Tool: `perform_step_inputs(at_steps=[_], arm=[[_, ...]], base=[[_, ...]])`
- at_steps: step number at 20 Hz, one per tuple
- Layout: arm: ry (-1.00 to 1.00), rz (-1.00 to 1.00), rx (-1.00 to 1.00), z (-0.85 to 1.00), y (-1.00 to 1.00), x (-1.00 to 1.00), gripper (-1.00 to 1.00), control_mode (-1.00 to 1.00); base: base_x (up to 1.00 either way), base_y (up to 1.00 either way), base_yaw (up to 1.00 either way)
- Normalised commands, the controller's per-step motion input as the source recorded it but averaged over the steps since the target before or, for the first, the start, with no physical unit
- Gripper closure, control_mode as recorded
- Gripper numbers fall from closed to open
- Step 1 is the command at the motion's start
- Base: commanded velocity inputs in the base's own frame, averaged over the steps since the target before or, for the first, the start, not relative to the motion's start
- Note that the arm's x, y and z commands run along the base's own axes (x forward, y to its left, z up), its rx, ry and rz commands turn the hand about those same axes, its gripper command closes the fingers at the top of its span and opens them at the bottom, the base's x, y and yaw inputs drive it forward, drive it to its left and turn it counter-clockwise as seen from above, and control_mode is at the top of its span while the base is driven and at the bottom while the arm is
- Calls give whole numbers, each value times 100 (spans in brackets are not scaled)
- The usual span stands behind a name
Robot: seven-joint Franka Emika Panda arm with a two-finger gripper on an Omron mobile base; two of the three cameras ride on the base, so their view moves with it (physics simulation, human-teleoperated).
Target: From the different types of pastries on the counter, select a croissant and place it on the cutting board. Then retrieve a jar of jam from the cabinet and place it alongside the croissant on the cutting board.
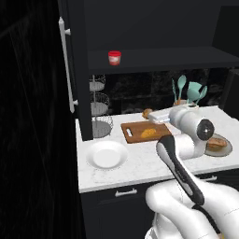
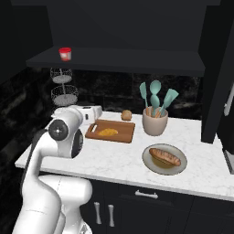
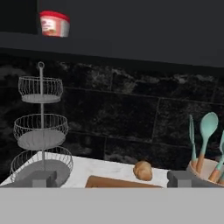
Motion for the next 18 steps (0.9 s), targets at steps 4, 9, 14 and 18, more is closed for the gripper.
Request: perform_step_inputs(at_steps=[4, 9, 14, 18], arm=[[10, -18, -8, 100, 7, -40, -100, -100], [4, -18, -16, 100, 14, 1, -100, -100], [2, 7, 8, 33, -1, 4, -100, -100], [0, 33, 4, 100, 1, 0, -100, -100]], base=[[0, 0, 0], [0, 0, 0], [0, 0, 0], [0, 0, 0]])
